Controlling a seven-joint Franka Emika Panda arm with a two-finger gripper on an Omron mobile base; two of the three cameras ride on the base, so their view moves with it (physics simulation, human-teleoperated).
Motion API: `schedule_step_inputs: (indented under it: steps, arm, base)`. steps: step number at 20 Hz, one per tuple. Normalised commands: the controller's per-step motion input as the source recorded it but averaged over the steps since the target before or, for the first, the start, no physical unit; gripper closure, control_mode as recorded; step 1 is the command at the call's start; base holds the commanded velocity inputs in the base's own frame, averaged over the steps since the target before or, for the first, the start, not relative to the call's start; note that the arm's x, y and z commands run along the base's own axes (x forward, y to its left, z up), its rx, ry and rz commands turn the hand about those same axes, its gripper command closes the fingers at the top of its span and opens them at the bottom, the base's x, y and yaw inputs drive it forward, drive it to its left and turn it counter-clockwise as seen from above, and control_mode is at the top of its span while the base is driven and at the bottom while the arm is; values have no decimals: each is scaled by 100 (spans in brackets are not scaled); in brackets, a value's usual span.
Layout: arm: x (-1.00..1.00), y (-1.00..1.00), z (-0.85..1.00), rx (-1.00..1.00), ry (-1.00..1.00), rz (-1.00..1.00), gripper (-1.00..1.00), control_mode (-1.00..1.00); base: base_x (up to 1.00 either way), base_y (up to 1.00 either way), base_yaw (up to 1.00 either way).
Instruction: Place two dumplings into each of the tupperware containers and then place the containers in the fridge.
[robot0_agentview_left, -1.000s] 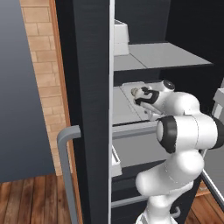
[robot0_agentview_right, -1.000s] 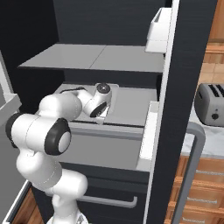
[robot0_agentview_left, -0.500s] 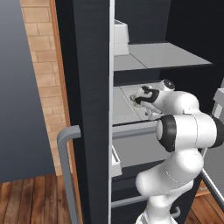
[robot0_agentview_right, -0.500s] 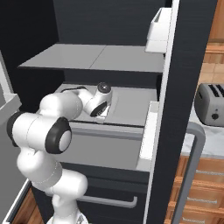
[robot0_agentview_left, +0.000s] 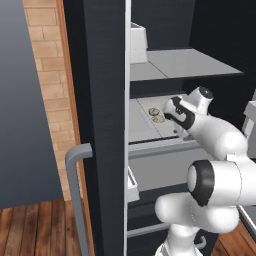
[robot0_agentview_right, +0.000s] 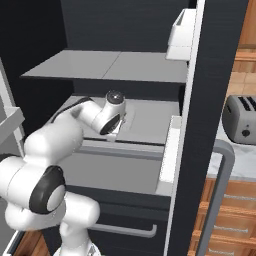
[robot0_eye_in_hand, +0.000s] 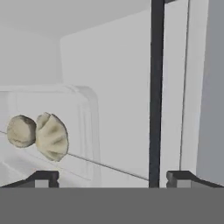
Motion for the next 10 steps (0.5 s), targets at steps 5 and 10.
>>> schedule_step_inputs:
  steps: [5, 10]
  arm:
    - [-100, 3, 15, -3, -2, 7, -100, -100]
    - [-100, 60, 24, -16, 6, 46, -100, -100]
  base:
    - [0, 0, 0]
    - [0, 0, 0]
